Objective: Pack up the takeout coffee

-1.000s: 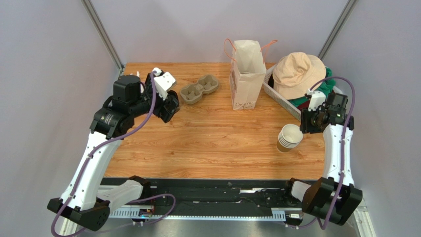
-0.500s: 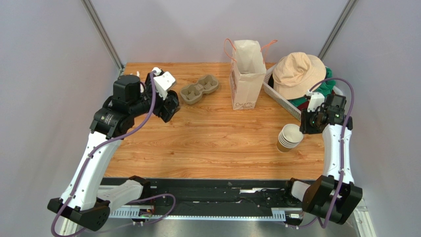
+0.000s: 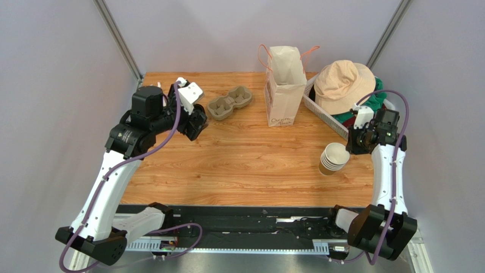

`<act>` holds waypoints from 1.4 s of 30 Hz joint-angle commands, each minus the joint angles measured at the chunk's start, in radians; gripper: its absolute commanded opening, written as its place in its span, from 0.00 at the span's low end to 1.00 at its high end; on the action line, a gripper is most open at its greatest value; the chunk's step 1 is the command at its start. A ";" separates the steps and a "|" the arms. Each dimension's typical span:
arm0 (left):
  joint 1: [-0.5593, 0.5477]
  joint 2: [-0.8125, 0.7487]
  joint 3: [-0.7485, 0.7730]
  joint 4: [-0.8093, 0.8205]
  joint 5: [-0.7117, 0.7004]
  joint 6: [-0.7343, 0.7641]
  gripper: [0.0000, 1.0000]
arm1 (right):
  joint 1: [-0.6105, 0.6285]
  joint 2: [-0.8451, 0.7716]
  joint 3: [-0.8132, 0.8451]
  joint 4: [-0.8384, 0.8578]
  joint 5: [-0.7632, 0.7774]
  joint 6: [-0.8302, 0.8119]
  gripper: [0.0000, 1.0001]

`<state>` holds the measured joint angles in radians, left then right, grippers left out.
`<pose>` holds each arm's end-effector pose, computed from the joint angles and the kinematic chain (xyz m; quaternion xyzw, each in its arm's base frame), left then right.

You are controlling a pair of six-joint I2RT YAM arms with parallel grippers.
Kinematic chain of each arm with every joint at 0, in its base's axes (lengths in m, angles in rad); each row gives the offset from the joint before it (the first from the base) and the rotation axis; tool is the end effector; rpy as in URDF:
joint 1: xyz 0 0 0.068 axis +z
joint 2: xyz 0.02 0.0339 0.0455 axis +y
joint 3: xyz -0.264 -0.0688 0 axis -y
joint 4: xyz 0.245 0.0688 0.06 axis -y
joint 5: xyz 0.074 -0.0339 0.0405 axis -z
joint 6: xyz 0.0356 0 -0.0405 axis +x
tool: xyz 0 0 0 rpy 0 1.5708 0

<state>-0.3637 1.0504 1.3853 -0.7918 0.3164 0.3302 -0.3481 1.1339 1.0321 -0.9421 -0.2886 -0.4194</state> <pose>0.1803 -0.0805 0.4322 0.3634 0.7600 -0.1425 0.5197 0.2032 -0.0630 0.2940 -0.0715 0.9535 0.0323 0.2909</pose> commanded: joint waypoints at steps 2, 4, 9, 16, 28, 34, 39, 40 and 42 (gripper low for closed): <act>0.008 -0.001 -0.006 0.032 0.016 -0.020 0.99 | 0.000 -0.028 0.025 -0.004 -0.032 -0.015 0.10; 0.008 -0.003 -0.005 0.031 0.018 -0.019 0.99 | 0.000 -0.025 0.025 -0.009 -0.035 -0.019 0.12; 0.006 -0.003 -0.006 0.032 0.018 -0.020 0.99 | 0.000 -0.025 0.014 -0.011 -0.038 -0.027 0.19; 0.009 -0.001 -0.006 0.032 0.018 -0.022 0.99 | 0.000 -0.026 -0.001 -0.006 -0.035 -0.039 0.18; 0.012 0.002 -0.006 0.034 0.023 -0.025 0.99 | -0.002 -0.033 -0.027 -0.001 -0.027 -0.055 0.17; 0.014 -0.001 -0.009 0.034 0.023 -0.025 0.99 | 0.000 -0.052 -0.015 -0.003 -0.026 -0.048 0.10; 0.016 0.002 -0.009 0.034 0.026 -0.028 0.99 | 0.000 -0.068 -0.006 -0.012 -0.024 -0.048 0.06; 0.016 0.002 -0.009 0.034 0.026 -0.026 0.99 | 0.000 -0.069 -0.001 -0.012 -0.023 -0.048 0.05; 0.016 0.002 -0.011 0.034 0.027 -0.026 0.99 | 0.000 -0.074 0.005 -0.020 -0.024 -0.048 0.02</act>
<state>-0.3561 1.0512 1.3808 -0.7876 0.3225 0.3191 -0.3481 1.0882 1.0050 -0.9554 -0.3073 -0.4614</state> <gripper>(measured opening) 0.990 0.054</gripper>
